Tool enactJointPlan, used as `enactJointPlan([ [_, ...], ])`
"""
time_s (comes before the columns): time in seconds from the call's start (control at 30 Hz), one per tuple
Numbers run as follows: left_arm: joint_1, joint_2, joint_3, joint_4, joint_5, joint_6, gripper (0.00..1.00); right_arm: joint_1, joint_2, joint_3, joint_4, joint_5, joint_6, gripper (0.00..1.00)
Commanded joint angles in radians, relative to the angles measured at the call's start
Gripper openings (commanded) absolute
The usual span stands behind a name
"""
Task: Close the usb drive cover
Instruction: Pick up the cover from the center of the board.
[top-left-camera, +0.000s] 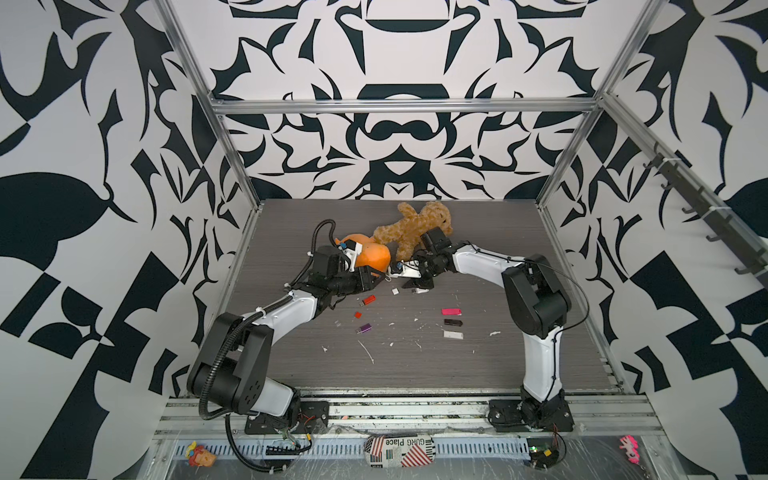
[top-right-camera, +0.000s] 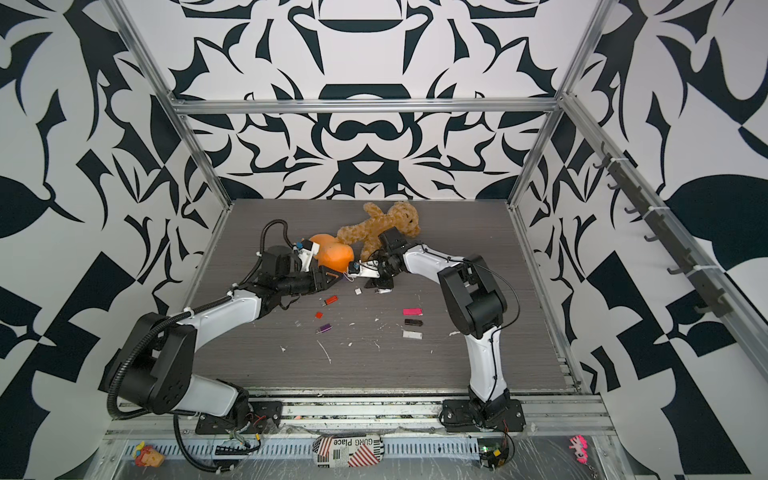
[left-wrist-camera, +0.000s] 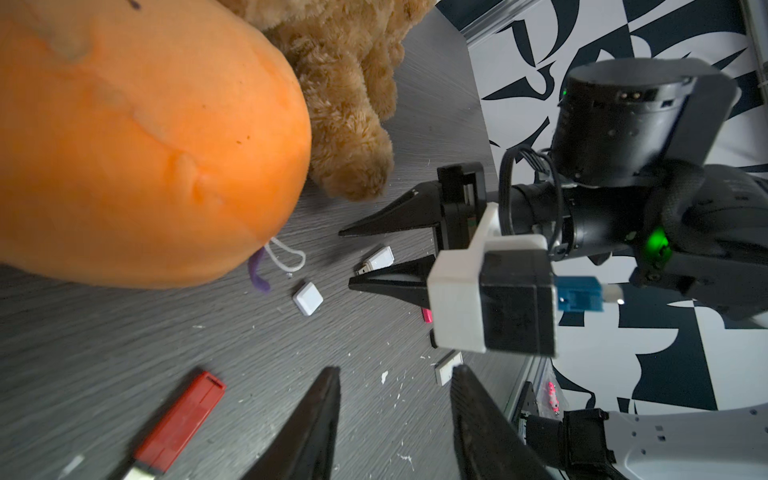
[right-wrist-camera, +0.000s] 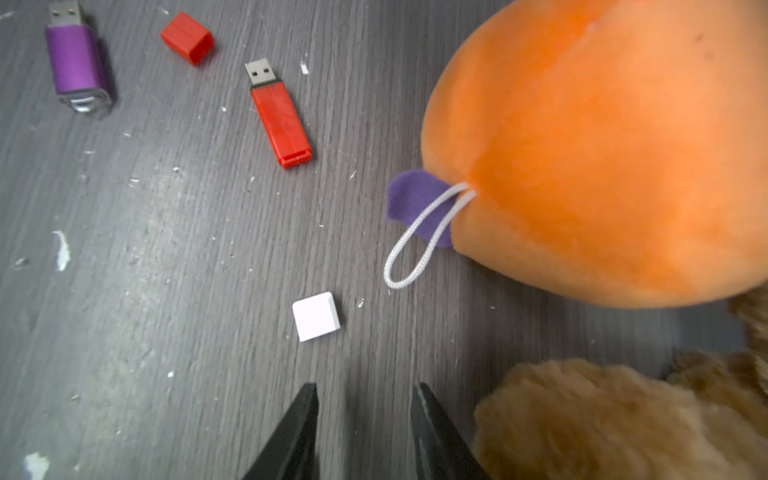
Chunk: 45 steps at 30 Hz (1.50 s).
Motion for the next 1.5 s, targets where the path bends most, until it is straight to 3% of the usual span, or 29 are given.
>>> enactJointPlan([
  [0.0, 0.014, -0.021, -0.007, -0.036, -0.013, 0.022, 0.47, 0.012, 0.012, 0.056, -0.079, -0.066, -0.035, 0.41],
  [0.63, 0.042, 0.026, 0.028, -0.058, 0.013, 0.028, 0.48, 0.024, 0.122, 0.167, -0.201, -0.076, -0.056, 0.41],
  [1.0, 0.043, 0.036, 0.029, -0.055, 0.015, 0.024, 0.47, 0.035, 0.165, 0.222, -0.250, -0.068, -0.067, 0.35],
  [1.47, 0.043, 0.052, 0.037, -0.053, 0.023, 0.023, 0.48, 0.050, 0.167, 0.213, -0.277, -0.049, -0.080, 0.36],
])
